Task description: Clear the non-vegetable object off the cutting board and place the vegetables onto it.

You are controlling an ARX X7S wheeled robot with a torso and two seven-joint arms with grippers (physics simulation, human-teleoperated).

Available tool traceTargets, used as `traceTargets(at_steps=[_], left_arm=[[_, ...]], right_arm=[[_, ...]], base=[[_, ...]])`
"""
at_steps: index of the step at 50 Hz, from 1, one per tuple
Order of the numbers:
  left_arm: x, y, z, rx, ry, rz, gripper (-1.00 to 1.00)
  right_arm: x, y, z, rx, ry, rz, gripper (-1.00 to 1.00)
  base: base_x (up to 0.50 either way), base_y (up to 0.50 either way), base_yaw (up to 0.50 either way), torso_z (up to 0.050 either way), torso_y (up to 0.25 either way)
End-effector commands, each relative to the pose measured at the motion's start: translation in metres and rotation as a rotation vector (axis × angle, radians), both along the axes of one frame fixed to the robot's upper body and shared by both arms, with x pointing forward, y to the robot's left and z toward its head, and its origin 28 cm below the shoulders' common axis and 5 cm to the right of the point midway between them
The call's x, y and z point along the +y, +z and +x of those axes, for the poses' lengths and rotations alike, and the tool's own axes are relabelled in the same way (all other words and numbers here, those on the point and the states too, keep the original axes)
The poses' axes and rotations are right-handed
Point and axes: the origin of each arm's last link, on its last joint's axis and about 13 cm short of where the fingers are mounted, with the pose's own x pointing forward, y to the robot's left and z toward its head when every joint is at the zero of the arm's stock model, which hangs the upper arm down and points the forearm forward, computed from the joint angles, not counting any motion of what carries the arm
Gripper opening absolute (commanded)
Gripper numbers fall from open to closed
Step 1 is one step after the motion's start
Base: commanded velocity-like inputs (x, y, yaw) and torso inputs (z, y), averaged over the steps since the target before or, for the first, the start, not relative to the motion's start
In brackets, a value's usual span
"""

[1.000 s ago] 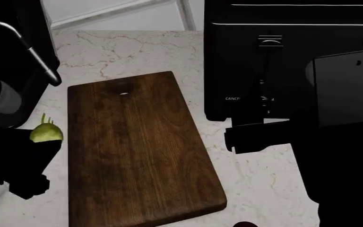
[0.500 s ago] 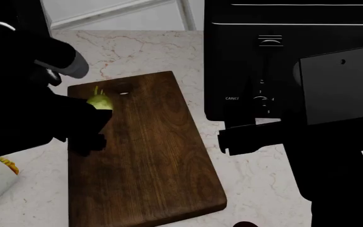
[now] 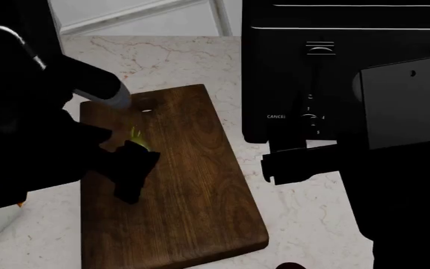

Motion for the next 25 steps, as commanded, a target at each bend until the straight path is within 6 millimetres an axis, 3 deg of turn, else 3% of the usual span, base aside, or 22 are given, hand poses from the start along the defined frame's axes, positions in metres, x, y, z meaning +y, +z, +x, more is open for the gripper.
traceTargets(at_steps=[1, 12, 25], left_arm=[[-0.002, 0.003, 0.002, -0.007, 0.011, 0.000, 1.00], [0.003, 0.016, -0.003, -0.048, 0.026, -0.012, 1.00], [0.008, 0.042, -0.034, -0.151, 0.001, -0.069, 1.00]], right_arm=[[-0.001, 0.002, -0.002, -0.005, -0.005, 0.002, 1.00], [-0.001, -0.001, -0.002, -0.003, -0.006, 0.005, 1.00], [-0.002, 0.005, -0.005, -0.004, -0.008, -0.011, 1.00]], base=[[0.00, 0.00, 0.00, 0.000, 0.000], [0.00, 0.00, 0.00, 0.000, 0.000], [0.00, 0.00, 0.00, 0.000, 0.000]])
